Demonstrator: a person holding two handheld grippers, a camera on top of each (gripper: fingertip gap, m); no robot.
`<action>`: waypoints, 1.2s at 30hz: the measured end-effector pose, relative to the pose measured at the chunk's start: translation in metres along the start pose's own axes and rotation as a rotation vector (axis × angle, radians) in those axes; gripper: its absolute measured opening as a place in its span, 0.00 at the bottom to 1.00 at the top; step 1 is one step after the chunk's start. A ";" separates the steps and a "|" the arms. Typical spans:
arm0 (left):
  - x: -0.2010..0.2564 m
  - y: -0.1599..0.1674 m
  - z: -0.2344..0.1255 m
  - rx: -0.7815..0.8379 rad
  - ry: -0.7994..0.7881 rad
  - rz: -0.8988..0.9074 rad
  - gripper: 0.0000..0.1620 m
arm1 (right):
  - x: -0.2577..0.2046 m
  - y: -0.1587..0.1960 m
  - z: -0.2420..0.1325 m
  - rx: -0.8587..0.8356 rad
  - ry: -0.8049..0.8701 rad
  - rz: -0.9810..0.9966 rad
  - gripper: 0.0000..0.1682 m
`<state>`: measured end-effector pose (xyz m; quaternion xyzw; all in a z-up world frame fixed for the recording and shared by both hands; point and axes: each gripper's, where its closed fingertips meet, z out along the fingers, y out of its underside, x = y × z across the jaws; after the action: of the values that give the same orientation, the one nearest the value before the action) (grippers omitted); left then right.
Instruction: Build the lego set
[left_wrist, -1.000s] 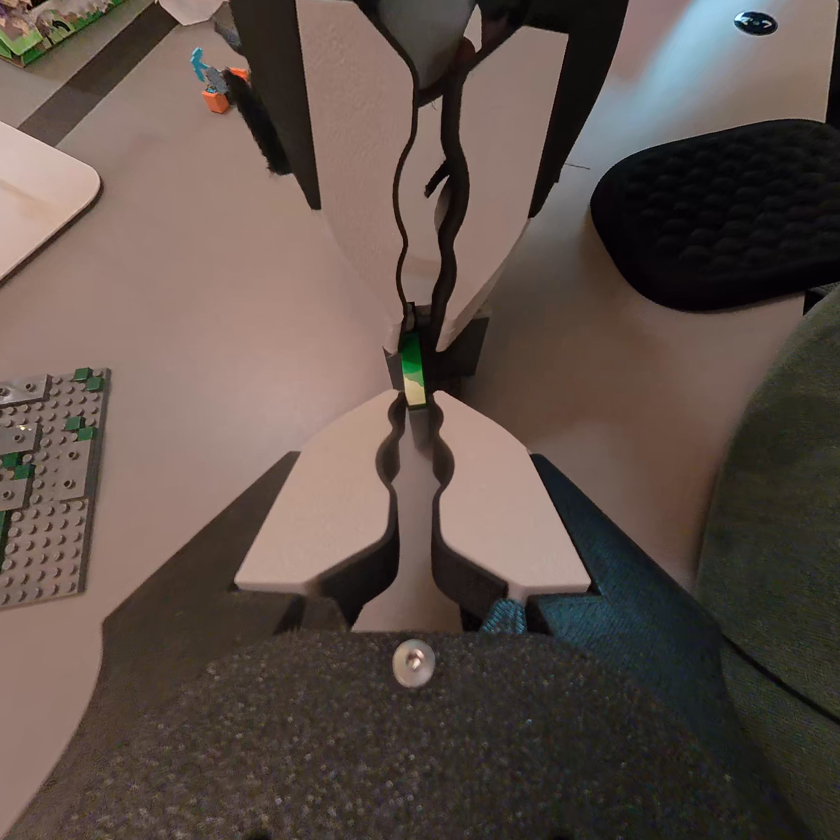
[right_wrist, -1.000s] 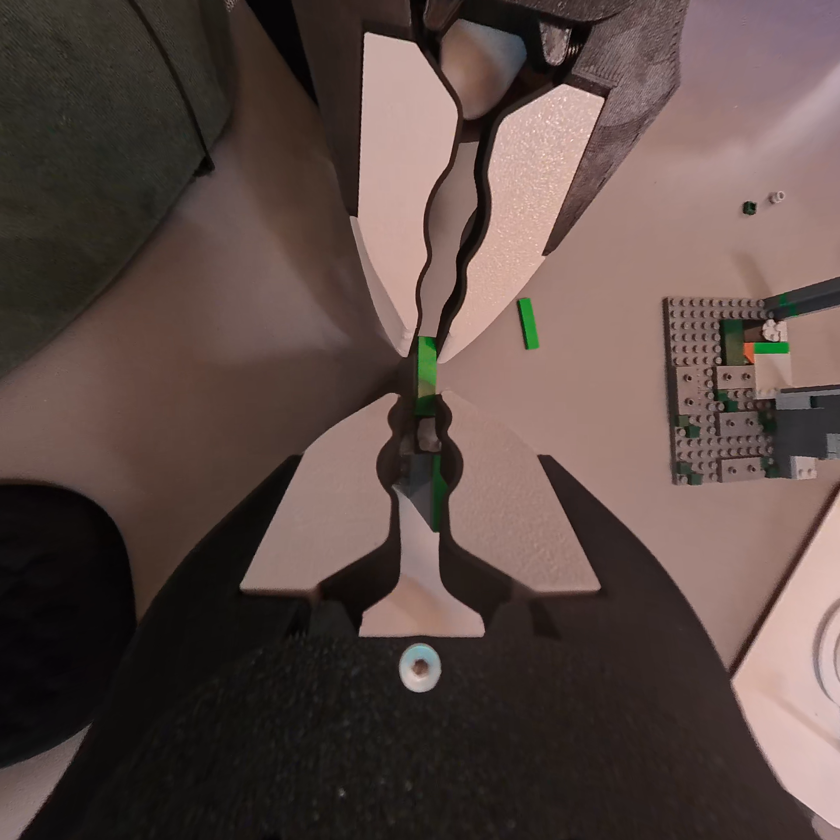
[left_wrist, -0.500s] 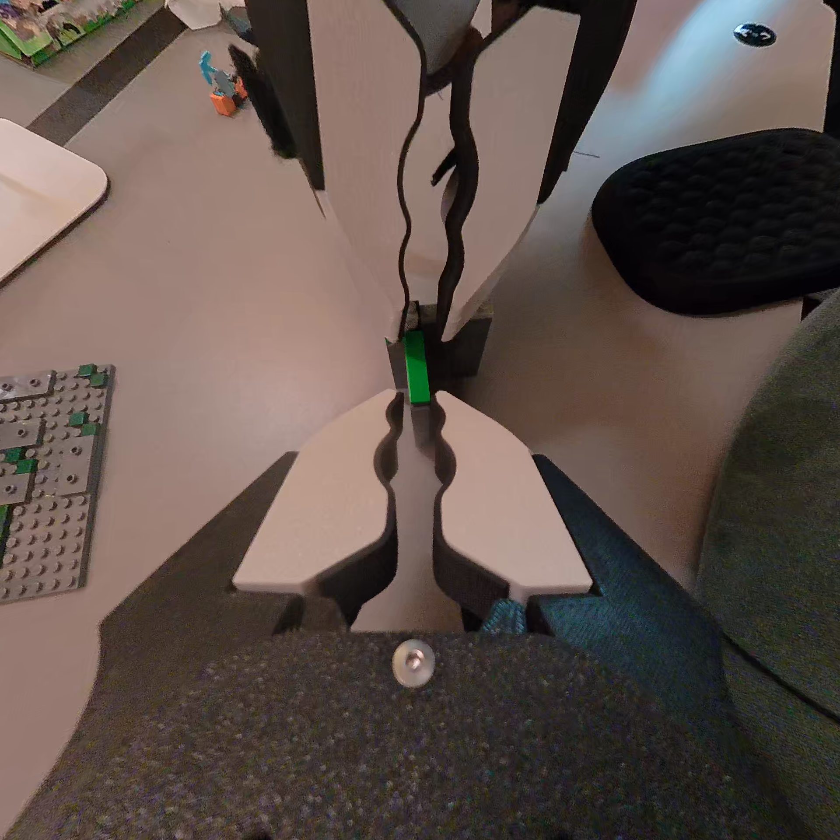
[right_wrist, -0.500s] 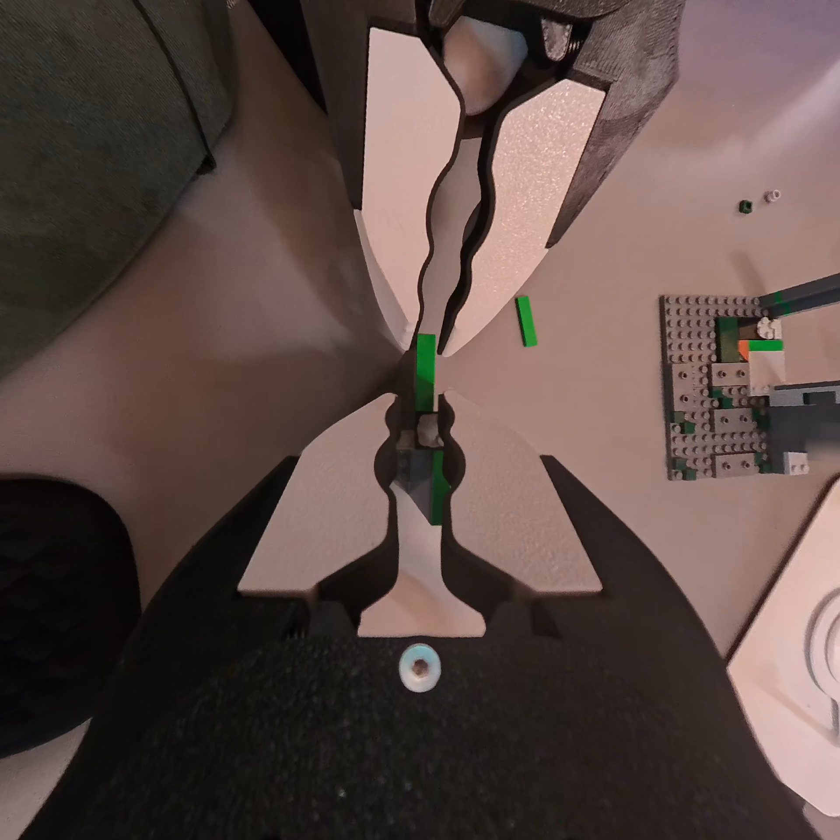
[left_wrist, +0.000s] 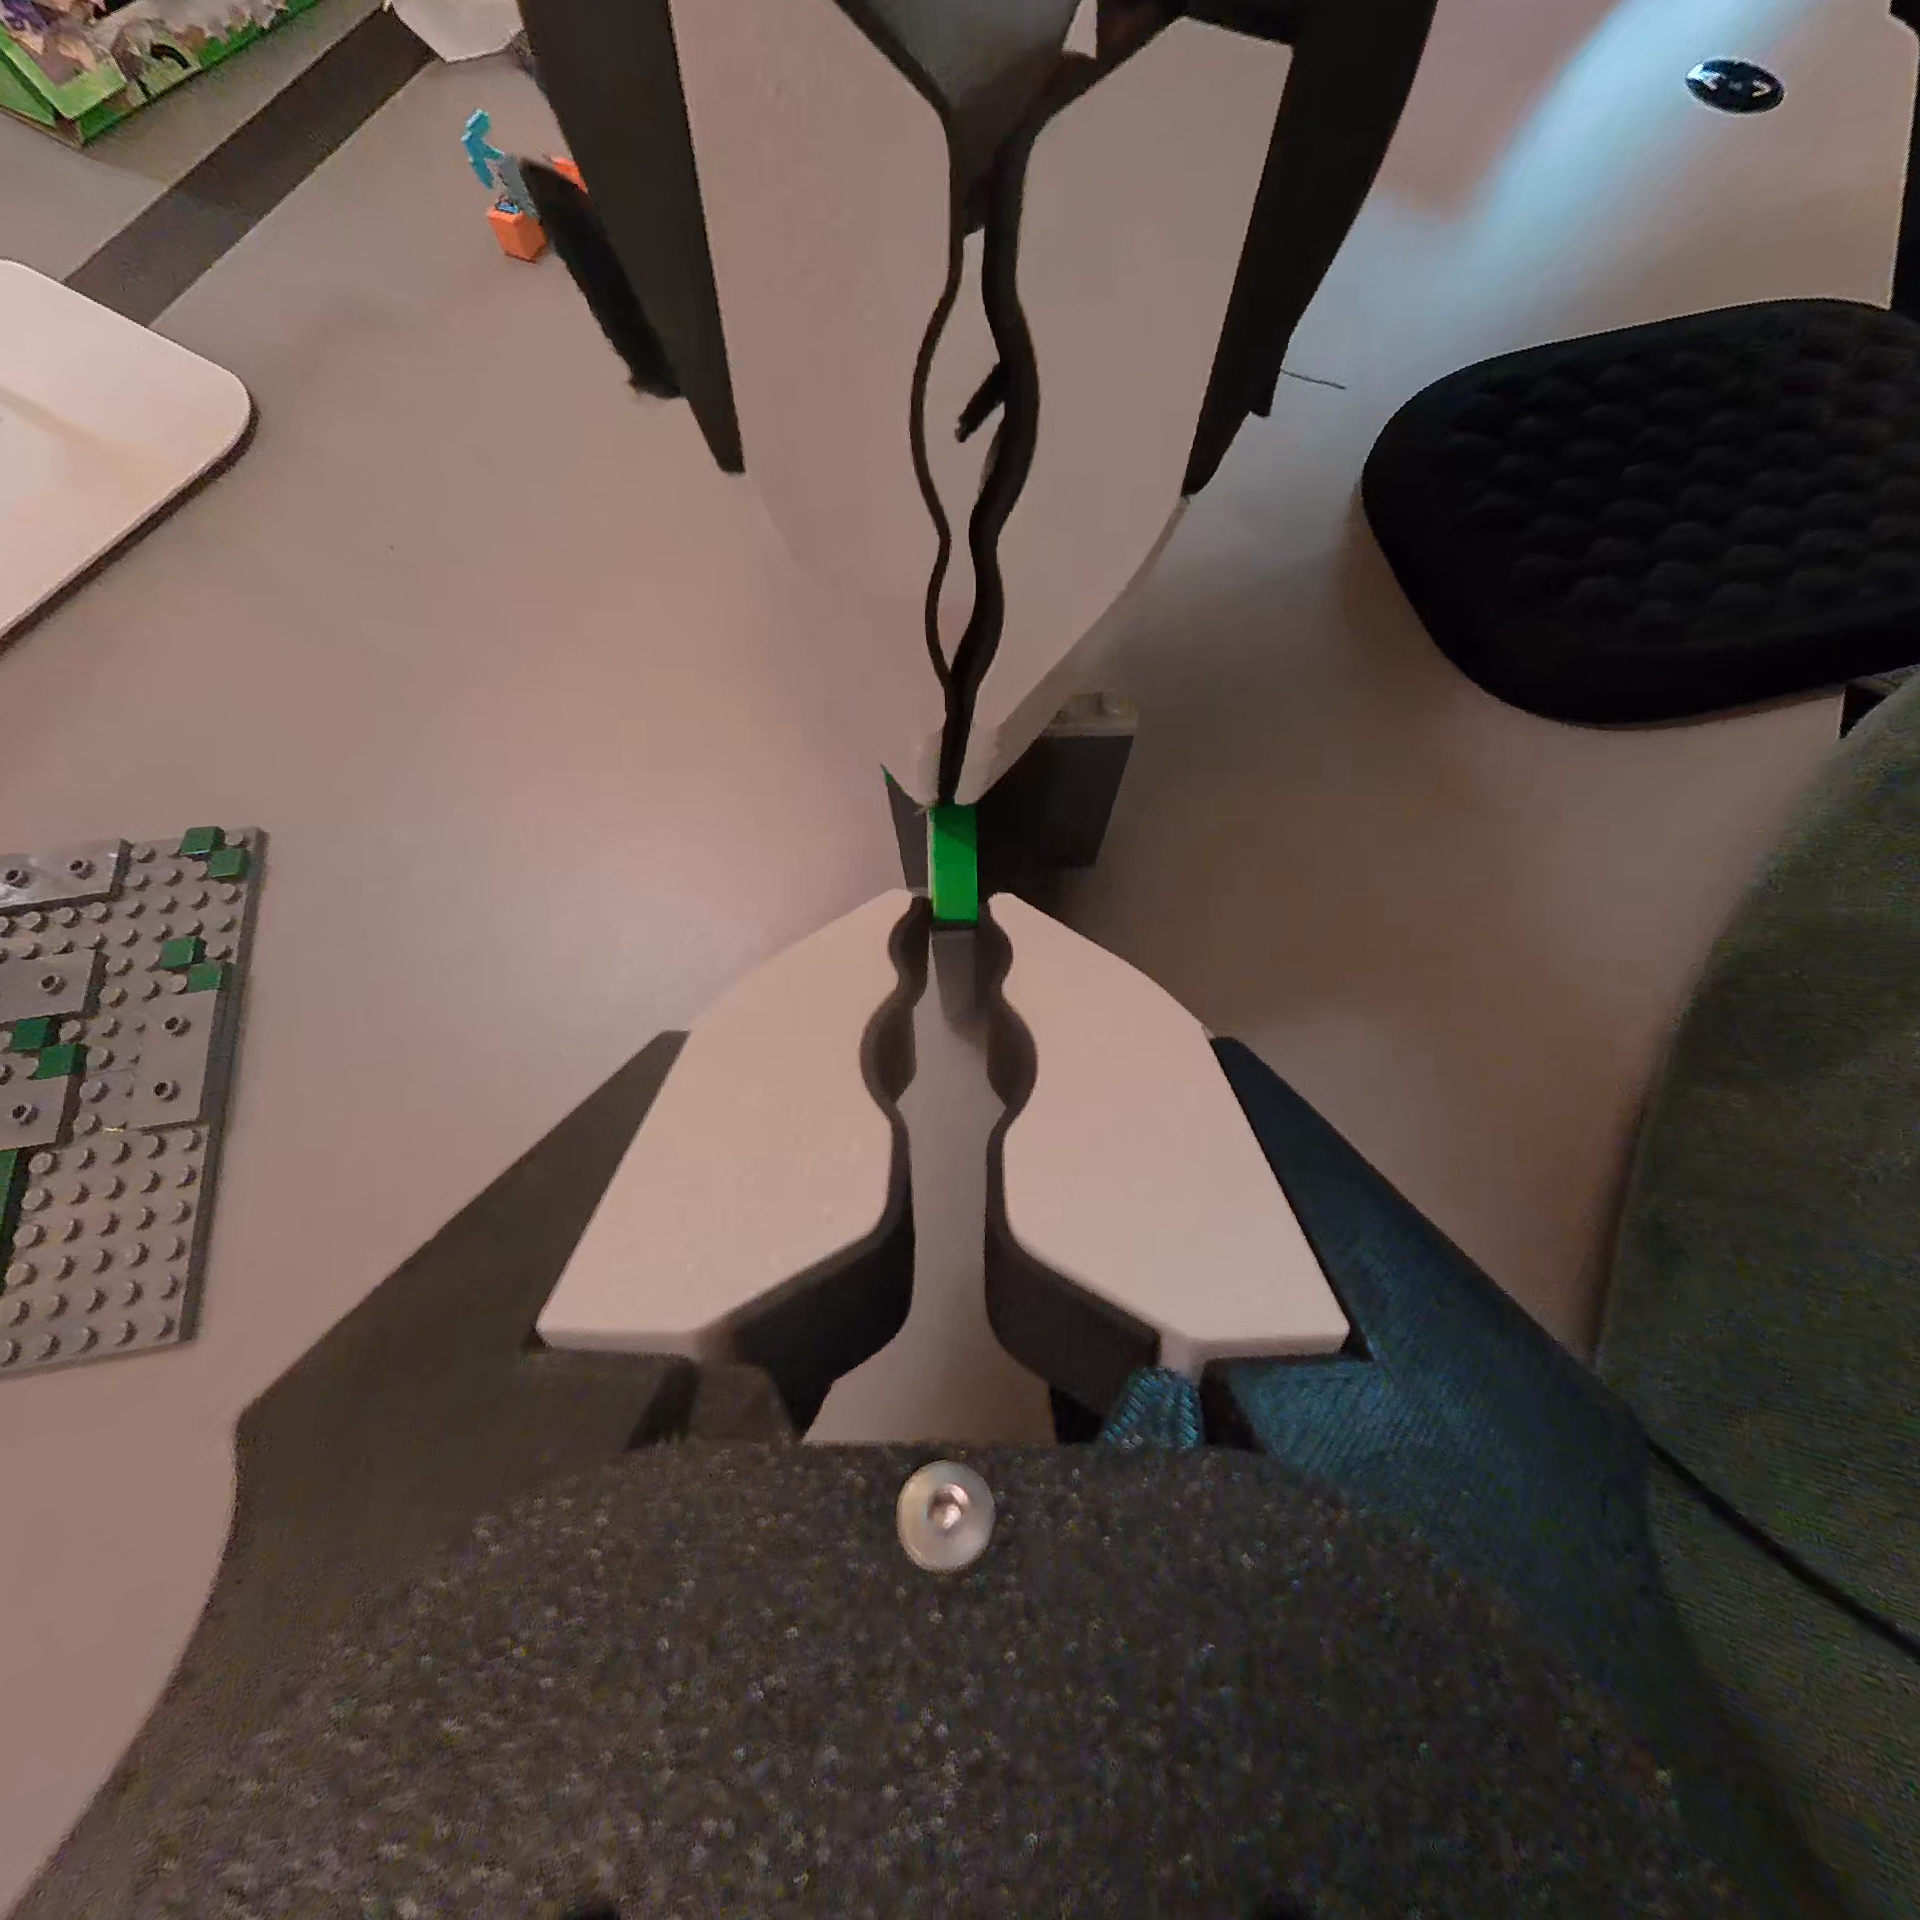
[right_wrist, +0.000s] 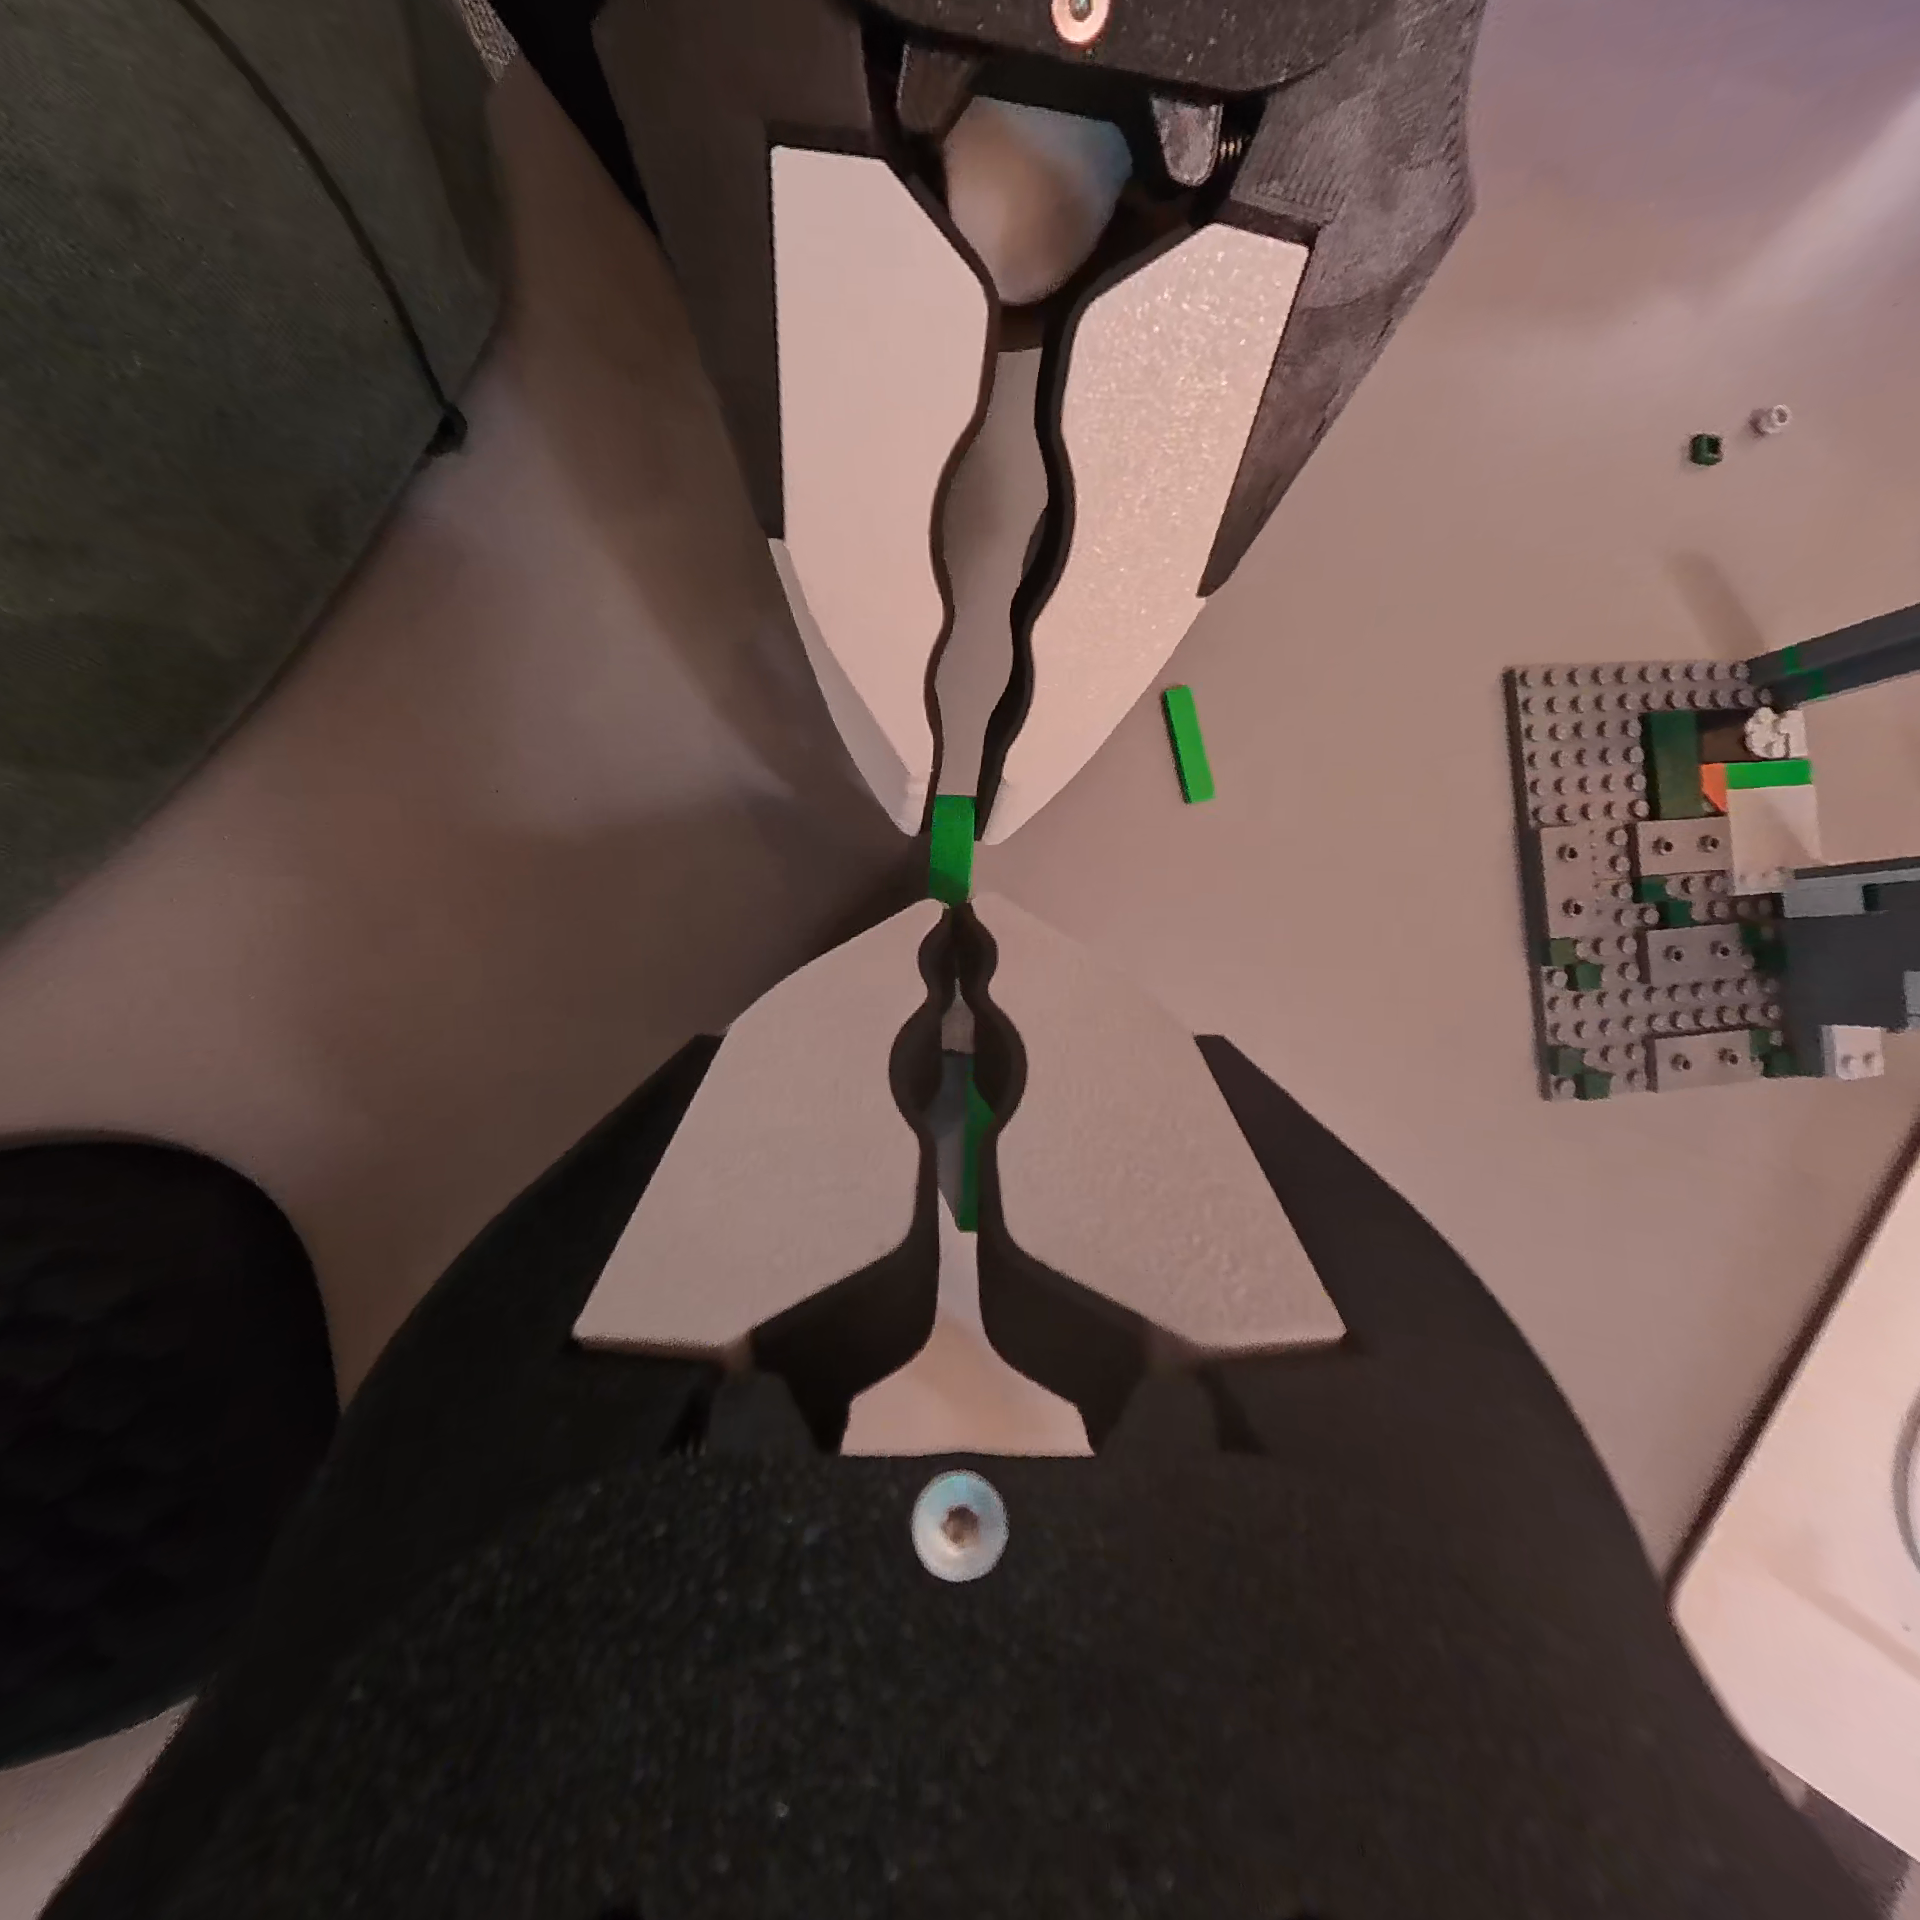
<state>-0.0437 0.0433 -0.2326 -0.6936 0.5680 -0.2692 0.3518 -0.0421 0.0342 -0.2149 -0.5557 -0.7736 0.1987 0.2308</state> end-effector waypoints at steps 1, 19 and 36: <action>0.000 0.000 0.000 0.000 0.001 -0.002 0.05 | 0.000 0.000 0.000 0.000 -0.004 0.003 0.00; 0.000 0.000 0.000 0.009 0.013 0.000 0.05 | 0.001 -0.001 0.002 -0.022 -0.094 0.191 0.00; -0.001 0.000 0.001 0.032 0.023 -0.020 0.05 | 0.001 -0.001 0.004 -0.181 -0.177 0.261 0.00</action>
<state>-0.0435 0.0440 -0.2332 -0.6904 0.5606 -0.2896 0.3538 -0.0449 0.0346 -0.2175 -0.6503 -0.7268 0.2050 0.0831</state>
